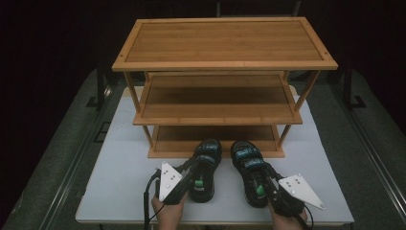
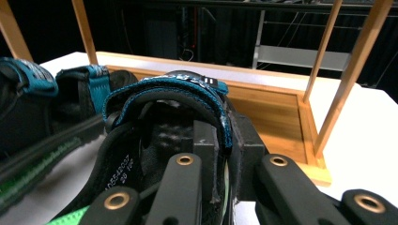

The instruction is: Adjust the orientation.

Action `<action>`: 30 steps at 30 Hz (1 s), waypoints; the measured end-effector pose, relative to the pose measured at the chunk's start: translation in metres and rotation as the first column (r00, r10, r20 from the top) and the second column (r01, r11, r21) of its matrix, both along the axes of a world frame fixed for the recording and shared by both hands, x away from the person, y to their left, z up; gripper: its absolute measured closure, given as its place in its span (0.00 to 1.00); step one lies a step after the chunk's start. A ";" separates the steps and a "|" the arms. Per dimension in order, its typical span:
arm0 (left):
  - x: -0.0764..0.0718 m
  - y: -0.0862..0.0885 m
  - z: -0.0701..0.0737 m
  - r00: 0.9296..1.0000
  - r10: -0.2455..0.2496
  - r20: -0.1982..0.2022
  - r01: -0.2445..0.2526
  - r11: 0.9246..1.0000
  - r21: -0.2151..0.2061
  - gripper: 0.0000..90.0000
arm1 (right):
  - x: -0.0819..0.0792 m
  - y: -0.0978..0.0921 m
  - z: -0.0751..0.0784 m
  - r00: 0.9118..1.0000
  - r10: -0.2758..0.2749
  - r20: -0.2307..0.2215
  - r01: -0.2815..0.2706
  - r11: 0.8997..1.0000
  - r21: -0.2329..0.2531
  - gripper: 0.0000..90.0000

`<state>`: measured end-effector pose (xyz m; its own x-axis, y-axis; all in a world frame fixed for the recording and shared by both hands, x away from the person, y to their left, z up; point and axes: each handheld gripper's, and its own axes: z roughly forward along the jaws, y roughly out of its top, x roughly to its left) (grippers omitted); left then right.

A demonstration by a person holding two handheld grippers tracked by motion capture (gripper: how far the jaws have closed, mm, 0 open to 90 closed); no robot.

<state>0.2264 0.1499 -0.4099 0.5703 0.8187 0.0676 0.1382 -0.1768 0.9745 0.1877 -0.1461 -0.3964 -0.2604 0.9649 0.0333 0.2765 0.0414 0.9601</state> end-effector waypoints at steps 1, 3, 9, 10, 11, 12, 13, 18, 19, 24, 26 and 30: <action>0.002 0.000 -0.001 1.000 0.002 0.002 -0.002 1.000 0.003 0.88 | 0.002 0.002 0.000 1.000 0.000 -0.001 0.000 1.000 0.000 0.92; 0.005 -0.001 -0.002 1.000 0.006 0.009 -0.006 1.000 0.006 0.88 | 0.008 0.006 0.000 1.000 -0.003 -0.001 0.003 1.000 -0.002 0.91; 0.017 -0.003 -0.003 1.000 0.007 0.027 -0.007 0.999 0.035 0.88 | 0.026 0.012 -0.003 1.000 -0.004 0.001 0.004 1.000 -0.013 0.92; 0.020 -0.003 -0.002 0.999 0.006 0.032 -0.007 0.999 0.041 0.88 | 0.028 0.013 -0.003 1.000 -0.008 0.000 0.008 1.000 -0.014 0.92; 0.021 -0.004 -0.001 0.999 0.006 0.036 -0.007 0.999 0.042 0.88 | 0.032 0.013 -0.003 1.000 -0.012 -0.003 0.012 1.000 -0.016 0.91; 0.023 -0.004 -0.001 0.999 0.006 0.042 -0.008 0.999 0.046 0.88 | 0.034 0.014 -0.003 1.000 -0.014 -0.003 0.014 1.000 -0.017 0.91; 0.025 -0.005 0.000 0.999 0.004 0.048 -0.007 0.999 0.054 0.88 | 0.037 0.015 -0.004 1.000 -0.016 -0.004 0.015 1.000 -0.019 0.91; 0.033 -0.010 0.002 0.998 0.003 0.070 -0.008 0.997 0.078 0.88 | 0.048 0.022 -0.006 1.000 -0.027 -0.003 0.027 0.999 -0.024 0.91; 0.035 -0.011 0.002 0.997 0.003 0.075 -0.009 0.996 0.085 0.88 | 0.049 0.023 -0.007 1.000 -0.031 -0.002 0.031 0.999 -0.024 0.91; 0.043 -0.017 0.001 0.997 0.009 0.081 -0.017 0.996 0.092 0.88 | 0.059 0.031 -0.011 0.999 -0.054 -0.007 0.054 0.998 -0.010 0.91; 0.045 -0.018 -0.001 0.997 0.016 0.081 -0.023 0.995 0.092 0.88 | 0.062 0.033 -0.012 0.998 -0.061 -0.008 0.061 0.998 0.000 0.91; 0.051 -0.020 -0.005 0.996 0.027 0.086 -0.035 0.996 0.087 0.88 | 0.069 0.036 -0.013 0.997 -0.073 -0.016 0.074 0.997 0.010 0.91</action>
